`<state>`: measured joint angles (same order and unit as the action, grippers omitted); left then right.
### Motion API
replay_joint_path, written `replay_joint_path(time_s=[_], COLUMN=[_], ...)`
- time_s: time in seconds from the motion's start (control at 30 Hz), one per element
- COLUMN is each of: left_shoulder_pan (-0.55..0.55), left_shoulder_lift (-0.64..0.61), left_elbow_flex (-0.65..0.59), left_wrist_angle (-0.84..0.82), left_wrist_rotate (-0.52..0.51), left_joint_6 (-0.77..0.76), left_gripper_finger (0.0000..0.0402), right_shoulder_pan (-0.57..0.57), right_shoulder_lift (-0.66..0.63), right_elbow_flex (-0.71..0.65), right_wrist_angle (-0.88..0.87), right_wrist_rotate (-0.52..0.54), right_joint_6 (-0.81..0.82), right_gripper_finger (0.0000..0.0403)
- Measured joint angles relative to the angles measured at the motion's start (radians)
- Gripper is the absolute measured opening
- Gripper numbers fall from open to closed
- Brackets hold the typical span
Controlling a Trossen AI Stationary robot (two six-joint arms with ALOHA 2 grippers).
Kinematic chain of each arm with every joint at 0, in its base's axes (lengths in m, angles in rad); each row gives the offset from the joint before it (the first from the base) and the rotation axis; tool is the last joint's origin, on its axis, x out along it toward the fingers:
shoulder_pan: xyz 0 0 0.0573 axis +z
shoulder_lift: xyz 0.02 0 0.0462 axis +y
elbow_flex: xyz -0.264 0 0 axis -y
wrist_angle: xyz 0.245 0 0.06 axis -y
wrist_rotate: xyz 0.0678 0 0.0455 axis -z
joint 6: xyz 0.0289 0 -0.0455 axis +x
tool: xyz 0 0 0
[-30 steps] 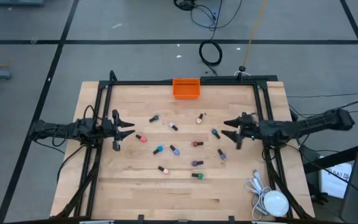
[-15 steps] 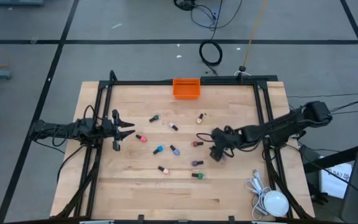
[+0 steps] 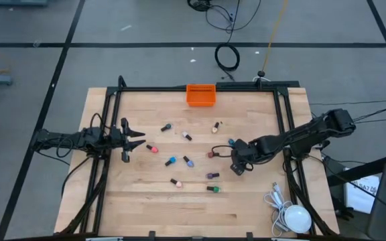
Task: Pick & Place Nail Polish
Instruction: Put the violet nail polish bottle into the basket
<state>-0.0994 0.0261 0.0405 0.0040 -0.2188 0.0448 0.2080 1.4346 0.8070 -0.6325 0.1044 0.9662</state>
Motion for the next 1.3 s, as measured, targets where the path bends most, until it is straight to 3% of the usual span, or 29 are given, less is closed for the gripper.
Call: replay_joint_path(time_s=[0.6, 1.13, 1.3], left_shoulder_pan=[0.0, 0.0, 0.0], left_shoulder_lift=[0.0, 0.0, 0.0], left_elbow_flex=[0.0, 0.0, 0.0], left_wrist_angle=[0.0, 0.0, 0.0], left_wrist_rotate=[0.0, 0.0, 0.0], left_joint_6=[0.0, 0.0, 0.0], left_gripper_finger=[0.0124, 0.0124, 0.0124], right_shoulder_pan=[0.01, 0.01, 0.009], right_shoulder_lift=[0.129, 0.13, 0.13], right_elbow_flex=[0.004, 0.002, 0.0], right_wrist_angle=[0.062, 0.056, 0.069], right_wrist_rotate=[-0.001, -0.023, 0.01], right_joint_6=[0.057, 0.069, -0.001], right_gripper_finger=[0.0244, 0.0073, 0.0034])
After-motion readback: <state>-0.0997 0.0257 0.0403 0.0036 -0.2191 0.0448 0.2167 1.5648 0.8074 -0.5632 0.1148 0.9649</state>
